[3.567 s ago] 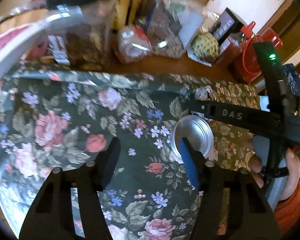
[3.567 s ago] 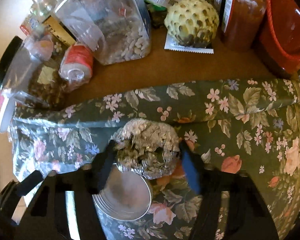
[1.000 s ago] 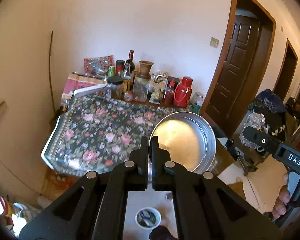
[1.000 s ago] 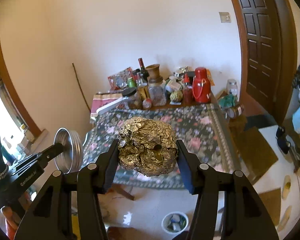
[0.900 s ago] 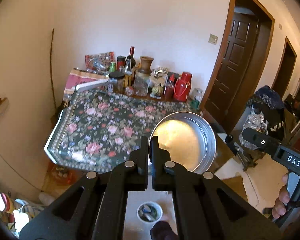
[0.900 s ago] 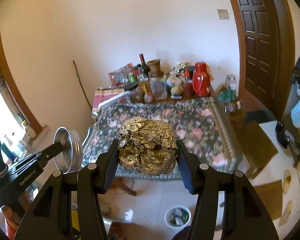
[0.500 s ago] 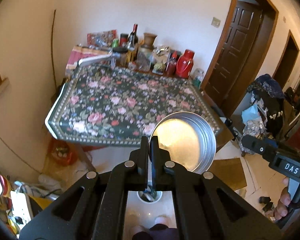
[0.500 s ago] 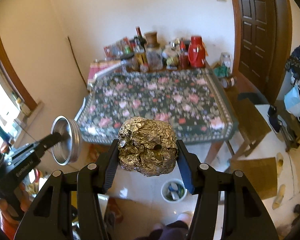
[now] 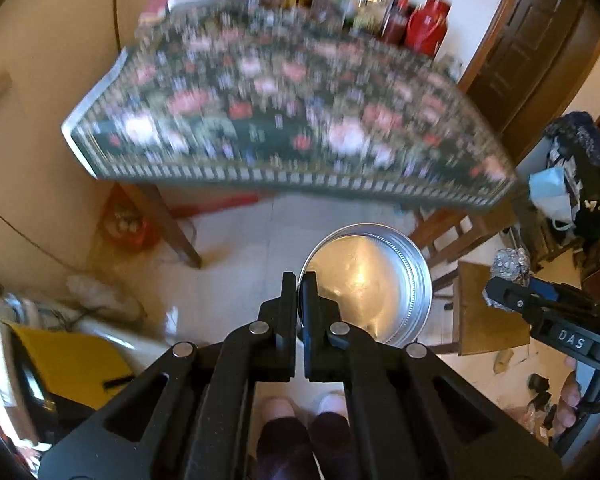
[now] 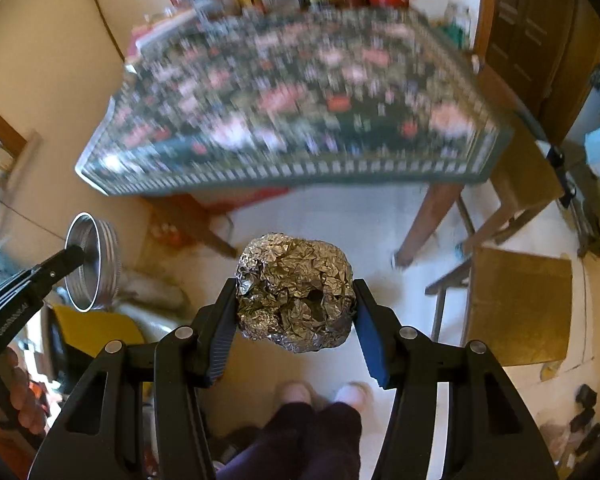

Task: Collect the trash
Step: 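Lift the metal tin lid and foil ball and carry them toward the bucket, then open both grippers to drop the tin lid and foil ball into the bucket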

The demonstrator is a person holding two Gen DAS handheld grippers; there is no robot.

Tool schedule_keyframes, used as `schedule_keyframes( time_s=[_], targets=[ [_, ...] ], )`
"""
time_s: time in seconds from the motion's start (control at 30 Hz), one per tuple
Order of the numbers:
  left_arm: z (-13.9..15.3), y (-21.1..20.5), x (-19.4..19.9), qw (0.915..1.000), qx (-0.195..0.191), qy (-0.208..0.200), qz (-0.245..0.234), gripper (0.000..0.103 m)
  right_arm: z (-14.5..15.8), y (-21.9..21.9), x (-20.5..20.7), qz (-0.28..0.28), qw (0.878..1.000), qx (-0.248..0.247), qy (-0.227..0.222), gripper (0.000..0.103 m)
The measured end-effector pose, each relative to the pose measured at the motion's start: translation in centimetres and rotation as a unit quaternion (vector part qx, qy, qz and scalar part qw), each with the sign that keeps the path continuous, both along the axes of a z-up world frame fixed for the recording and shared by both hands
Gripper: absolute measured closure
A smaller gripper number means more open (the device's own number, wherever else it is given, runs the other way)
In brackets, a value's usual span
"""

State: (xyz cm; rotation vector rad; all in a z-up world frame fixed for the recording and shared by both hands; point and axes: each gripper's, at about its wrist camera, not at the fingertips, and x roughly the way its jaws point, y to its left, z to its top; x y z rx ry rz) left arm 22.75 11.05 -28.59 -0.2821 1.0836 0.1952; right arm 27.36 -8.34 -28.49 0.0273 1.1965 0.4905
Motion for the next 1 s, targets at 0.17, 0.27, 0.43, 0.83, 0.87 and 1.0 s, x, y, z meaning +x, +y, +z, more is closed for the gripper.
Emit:
schedule_keyframes(
  time_s=[0.17,0.27,0.43,0.83,0.87,1.0],
  targets=[
    [-7.9,-0.9,1.6,0.9993,-0.006,0.037,0.002,0.102,-7.5,-0.1,1.7,0.017,0.999,-0.014,0.033,0.052],
    [-12.2,-0.9,2.5,0.9985,-0.009,0.053,0.012,0.102,-11.9,0.3,2.5,0.025,0.999,-0.028,0.031,0.052],
    [-18.6,-0.1,3.8,0.9970,-0.009,0.070,0.032,0.102,-17.8,1.8,3.5,0.040,0.998,-0.041,0.023,0.052],
    [-28.9,0.6,6.2,0.9928,-0.021,0.113,0.032,0.102,-28.6,4.4,5.9,0.057,0.989,0.027,0.134,0.038],
    [-29.4,0.4,6.3,0.9925,-0.021,0.117,0.030,0.102,-29.4,4.2,6.1,0.055,0.987,0.030,0.147,0.038],
    [-31.2,-0.6,7.1,0.9906,-0.032,0.132,0.017,0.102,-30.2,3.2,6.2,0.044,0.986,0.026,0.160,0.038]
  ],
)
